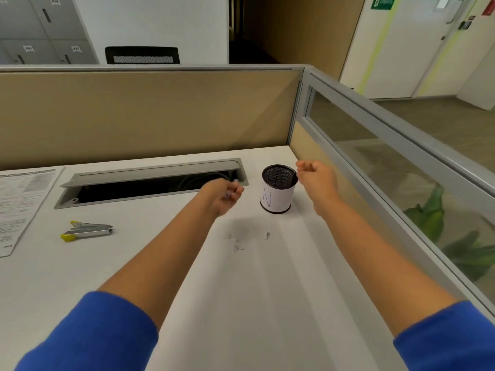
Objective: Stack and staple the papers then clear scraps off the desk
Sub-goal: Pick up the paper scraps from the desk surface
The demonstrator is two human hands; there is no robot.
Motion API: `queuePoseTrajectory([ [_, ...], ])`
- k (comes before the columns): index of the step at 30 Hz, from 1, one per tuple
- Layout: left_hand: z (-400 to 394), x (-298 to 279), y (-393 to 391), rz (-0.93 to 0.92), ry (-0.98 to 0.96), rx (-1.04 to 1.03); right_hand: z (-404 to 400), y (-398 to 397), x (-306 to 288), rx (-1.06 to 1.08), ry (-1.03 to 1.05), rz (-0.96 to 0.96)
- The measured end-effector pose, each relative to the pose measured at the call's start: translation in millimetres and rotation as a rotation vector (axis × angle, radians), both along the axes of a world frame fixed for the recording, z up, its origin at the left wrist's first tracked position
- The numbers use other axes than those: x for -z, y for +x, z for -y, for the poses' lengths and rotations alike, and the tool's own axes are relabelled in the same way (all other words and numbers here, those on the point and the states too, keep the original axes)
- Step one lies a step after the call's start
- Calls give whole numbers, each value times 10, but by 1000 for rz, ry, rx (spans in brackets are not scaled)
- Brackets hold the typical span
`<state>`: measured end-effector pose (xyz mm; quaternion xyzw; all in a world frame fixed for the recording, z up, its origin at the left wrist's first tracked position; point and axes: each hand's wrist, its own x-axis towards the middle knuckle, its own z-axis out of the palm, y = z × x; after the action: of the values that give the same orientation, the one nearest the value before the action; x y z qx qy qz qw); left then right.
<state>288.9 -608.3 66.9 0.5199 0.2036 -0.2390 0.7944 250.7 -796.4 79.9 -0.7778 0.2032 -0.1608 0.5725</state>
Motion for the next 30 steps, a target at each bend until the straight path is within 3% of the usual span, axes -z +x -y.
queuePoseTrajectory([
  [6,586,-424,336,85,28,12,159,-209,137,12,202,-34],
  [11,854,-607,321,7,-16,79,246,-278,130,2,222,-42],
  [16,833,-636,236,62,-69,101,277,-299,128,-16,207,-54],
  [19,653,-592,127,240,176,133,247,-304,201,-30,150,-100],
  [23,191,-176,-116,521,779,316,97,-350,466,-185,-90,-305],
  [25,-74,156,-259,572,1075,456,-21,-371,627,-281,-295,-409],
  [30,-638,912,-679,629,1382,544,-379,-453,897,-506,-647,-364],
])
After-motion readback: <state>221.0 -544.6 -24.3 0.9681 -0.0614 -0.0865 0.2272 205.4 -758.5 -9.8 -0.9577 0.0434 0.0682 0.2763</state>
